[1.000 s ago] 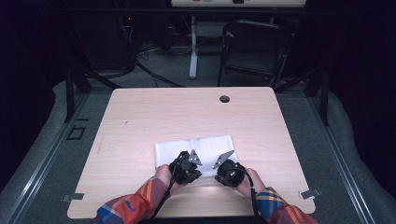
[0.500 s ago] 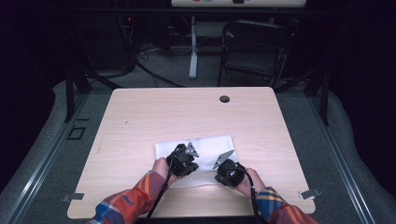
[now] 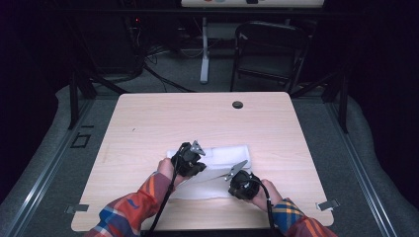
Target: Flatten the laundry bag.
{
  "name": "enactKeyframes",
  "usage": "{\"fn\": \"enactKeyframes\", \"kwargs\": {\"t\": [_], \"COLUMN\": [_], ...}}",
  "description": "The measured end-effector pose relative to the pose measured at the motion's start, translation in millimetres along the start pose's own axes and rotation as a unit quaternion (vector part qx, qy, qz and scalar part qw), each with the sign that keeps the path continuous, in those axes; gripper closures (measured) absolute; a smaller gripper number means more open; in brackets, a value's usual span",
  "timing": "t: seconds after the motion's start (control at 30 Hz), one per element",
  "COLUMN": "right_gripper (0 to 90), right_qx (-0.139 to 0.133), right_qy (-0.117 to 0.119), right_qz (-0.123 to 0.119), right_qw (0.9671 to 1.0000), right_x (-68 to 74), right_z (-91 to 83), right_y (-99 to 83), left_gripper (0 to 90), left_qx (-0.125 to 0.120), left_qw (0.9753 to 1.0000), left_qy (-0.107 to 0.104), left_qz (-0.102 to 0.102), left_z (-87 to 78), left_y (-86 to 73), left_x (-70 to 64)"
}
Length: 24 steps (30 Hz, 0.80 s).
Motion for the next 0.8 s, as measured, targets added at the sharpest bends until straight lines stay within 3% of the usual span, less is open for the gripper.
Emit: {"fn": "enactKeyframes", "kwargs": {"t": [0.4,0.8], "right_gripper": [90.0,90.0], "right_qx": [0.003,0.007], "right_qy": [0.006,0.017], "right_qz": [0.001,0.003], "right_qw": [1.0000,0.9998], "right_x": [2.3,8.2], "right_z": [-1.1,-4.2], "right_y": [-1.6,-6.1], "left_gripper": [87.8,87.9], "left_qx": [-0.012,-0.021], "left_qw": [0.9997,0.9982], "left_qy": [0.019,0.056], "left_qz": [-0.003,0.005], "left_z": [-9.6,-21.5], "left_y": [13.1,31.0], "left_x": [12.9,29.1]}}
Point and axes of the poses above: each handheld gripper's, and its own axes: z roughly forward along the jaws, y roughly out of its top, x roughly to its left, the point moved 1 cm from there along z, roughly forward along the jaws, and after that the axes turned 5 degrees about -y, right-handed, at the moved point
